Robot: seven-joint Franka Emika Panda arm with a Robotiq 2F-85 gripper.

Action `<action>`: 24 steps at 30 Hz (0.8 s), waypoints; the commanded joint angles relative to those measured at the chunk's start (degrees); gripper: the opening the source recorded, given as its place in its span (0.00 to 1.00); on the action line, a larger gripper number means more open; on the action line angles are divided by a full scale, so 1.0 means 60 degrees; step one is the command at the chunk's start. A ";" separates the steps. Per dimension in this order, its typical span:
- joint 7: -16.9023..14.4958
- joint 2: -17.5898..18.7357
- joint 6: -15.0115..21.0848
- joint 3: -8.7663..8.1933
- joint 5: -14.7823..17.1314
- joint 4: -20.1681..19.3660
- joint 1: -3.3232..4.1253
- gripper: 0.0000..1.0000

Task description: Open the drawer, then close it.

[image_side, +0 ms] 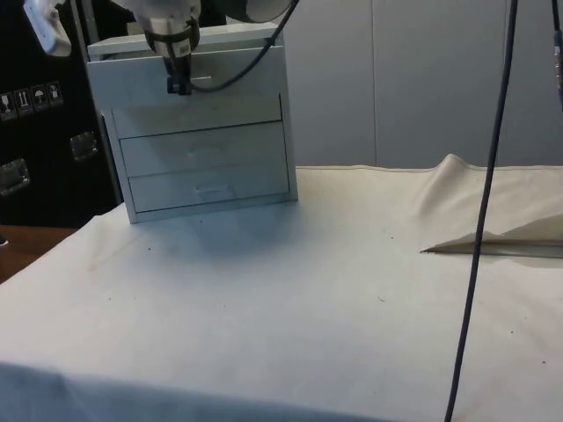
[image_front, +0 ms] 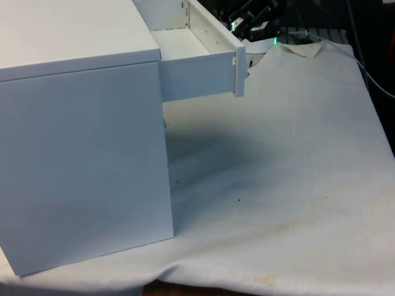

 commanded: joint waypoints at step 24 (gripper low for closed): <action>0.1537 -0.0754 -0.0945 0.1261 -0.0936 -0.0783 0.0115 0.00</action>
